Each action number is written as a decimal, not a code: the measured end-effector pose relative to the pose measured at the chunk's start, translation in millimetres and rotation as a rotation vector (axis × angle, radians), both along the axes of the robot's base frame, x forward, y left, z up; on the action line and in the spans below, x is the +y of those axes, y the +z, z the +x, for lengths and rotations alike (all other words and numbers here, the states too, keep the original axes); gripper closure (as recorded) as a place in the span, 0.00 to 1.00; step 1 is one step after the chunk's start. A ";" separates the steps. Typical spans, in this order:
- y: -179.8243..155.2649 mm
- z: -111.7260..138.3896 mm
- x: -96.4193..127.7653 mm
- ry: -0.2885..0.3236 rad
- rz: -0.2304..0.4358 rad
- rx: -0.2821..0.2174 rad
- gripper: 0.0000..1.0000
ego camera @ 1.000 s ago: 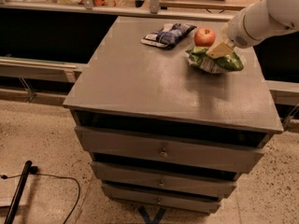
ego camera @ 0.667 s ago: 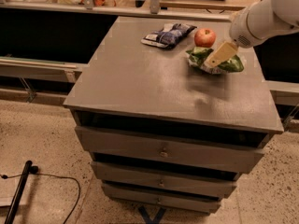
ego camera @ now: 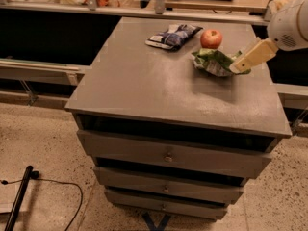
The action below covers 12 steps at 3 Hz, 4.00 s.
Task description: Move green jalapeno chip bag near blue chip bag
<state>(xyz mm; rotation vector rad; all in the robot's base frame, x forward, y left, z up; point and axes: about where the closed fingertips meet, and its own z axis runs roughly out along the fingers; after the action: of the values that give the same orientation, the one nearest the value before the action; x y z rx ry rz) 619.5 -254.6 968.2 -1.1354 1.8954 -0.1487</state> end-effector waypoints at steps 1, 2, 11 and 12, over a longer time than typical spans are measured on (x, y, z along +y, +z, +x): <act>26.9 -46.9 -31.2 0.000 0.047 -0.014 0.00; 33.3 -79.0 -43.2 0.013 0.102 0.015 0.00; -82.2 -1.6 18.6 0.120 0.484 0.109 0.87; -77.3 2.9 44.5 0.196 0.507 0.110 1.00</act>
Offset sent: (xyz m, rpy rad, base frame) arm -0.1107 -0.0632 0.0402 0.1495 0.0367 0.0115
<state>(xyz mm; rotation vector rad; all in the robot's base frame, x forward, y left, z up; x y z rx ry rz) 622.4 -210.1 890.9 -0.9795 1.7615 0.4873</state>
